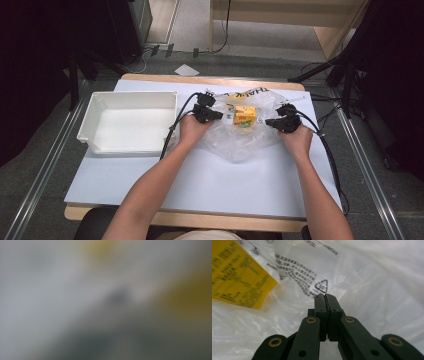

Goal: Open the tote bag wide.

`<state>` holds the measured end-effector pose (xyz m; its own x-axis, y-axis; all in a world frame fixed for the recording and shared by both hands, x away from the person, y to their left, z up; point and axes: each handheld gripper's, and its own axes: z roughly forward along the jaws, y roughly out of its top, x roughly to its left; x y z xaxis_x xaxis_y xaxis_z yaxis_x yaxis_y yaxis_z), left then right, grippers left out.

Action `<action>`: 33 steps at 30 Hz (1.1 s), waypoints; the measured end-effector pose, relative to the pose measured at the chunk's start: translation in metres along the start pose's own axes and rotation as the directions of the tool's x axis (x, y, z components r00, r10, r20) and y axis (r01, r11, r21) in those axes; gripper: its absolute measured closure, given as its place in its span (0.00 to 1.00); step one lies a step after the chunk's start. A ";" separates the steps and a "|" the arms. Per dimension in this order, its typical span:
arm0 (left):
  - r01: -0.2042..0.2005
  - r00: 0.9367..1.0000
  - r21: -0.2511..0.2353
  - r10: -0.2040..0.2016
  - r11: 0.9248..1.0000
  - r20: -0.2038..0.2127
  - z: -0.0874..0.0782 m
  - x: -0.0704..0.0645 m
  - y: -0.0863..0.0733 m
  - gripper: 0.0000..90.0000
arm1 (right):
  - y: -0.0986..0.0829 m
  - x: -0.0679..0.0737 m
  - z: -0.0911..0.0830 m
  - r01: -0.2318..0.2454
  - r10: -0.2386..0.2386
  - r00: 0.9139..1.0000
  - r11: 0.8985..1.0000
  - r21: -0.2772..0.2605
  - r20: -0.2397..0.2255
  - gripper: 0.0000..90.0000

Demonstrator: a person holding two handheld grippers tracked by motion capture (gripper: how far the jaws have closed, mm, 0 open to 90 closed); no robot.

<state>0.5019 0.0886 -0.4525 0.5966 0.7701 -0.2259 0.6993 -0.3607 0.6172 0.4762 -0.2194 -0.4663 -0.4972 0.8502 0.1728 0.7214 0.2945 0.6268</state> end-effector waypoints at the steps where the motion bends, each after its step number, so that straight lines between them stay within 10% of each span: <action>1: 0.014 1.000 -0.004 -0.014 1.000 -0.006 0.001 0.002 -0.001 0.98 | -0.001 -0.001 0.000 -0.007 0.007 1.000 1.000 0.003 0.001 1.00; 33: 0.074 0.990 -0.014 -0.075 0.997 -0.120 0.005 0.022 0.000 0.99 | -0.051 -0.064 -0.042 -0.146 0.154 0.978 0.987 -0.066 0.142 1.00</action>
<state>0.5172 0.1030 -0.4609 0.4907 0.8526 -0.1795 0.7359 -0.2953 0.6093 0.4509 -0.3069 -0.4776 -0.3065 0.9387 0.1578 0.7530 0.1377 0.6434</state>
